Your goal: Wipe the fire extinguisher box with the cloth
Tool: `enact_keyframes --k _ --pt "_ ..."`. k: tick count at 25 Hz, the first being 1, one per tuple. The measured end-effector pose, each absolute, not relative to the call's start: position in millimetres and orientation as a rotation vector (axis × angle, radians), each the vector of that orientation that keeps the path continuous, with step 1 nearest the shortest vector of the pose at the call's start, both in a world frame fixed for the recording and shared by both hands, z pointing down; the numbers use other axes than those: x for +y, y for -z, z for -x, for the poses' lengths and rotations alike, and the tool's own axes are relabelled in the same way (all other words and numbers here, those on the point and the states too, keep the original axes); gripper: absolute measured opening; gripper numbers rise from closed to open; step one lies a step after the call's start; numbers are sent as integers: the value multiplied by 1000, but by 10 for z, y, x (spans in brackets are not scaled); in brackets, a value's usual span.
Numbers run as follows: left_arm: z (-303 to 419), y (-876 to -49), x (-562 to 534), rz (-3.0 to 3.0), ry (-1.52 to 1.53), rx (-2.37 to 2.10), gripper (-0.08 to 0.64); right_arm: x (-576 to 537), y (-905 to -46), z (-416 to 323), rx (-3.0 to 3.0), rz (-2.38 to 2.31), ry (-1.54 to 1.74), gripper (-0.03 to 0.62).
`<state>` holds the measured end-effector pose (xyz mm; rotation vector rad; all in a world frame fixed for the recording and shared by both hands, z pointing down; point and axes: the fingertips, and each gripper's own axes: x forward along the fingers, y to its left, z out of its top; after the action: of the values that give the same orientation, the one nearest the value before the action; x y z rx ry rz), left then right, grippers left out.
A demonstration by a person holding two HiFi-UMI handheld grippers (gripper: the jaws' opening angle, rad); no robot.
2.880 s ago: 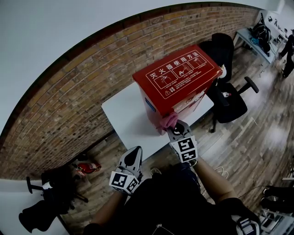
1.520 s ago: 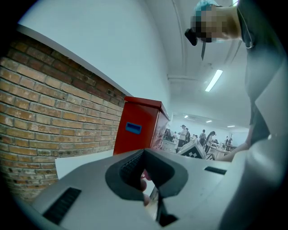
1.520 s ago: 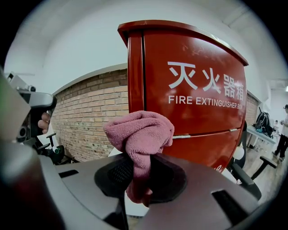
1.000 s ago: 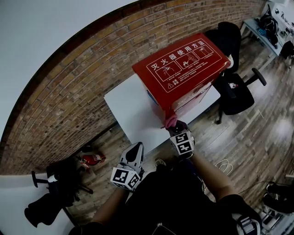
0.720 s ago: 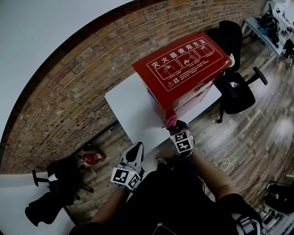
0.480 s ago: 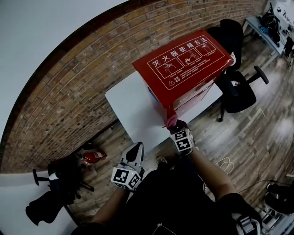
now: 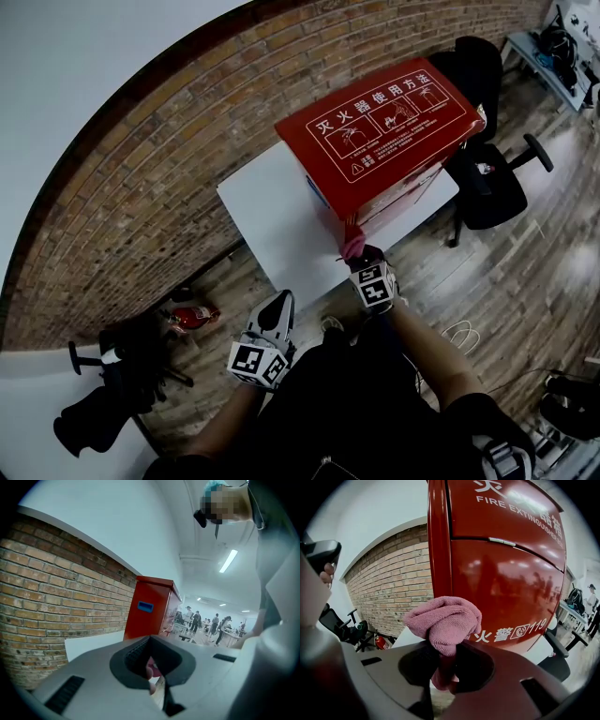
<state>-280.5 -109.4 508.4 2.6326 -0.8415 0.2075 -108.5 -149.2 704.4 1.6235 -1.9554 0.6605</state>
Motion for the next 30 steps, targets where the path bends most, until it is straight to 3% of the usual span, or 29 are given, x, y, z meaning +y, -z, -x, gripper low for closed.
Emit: enact_keyframes --k 30 --pt "2996 -5229 -1133 -2595 -266 -903 23 -1472 -7934 1094 -1861 -1506 -767 84"
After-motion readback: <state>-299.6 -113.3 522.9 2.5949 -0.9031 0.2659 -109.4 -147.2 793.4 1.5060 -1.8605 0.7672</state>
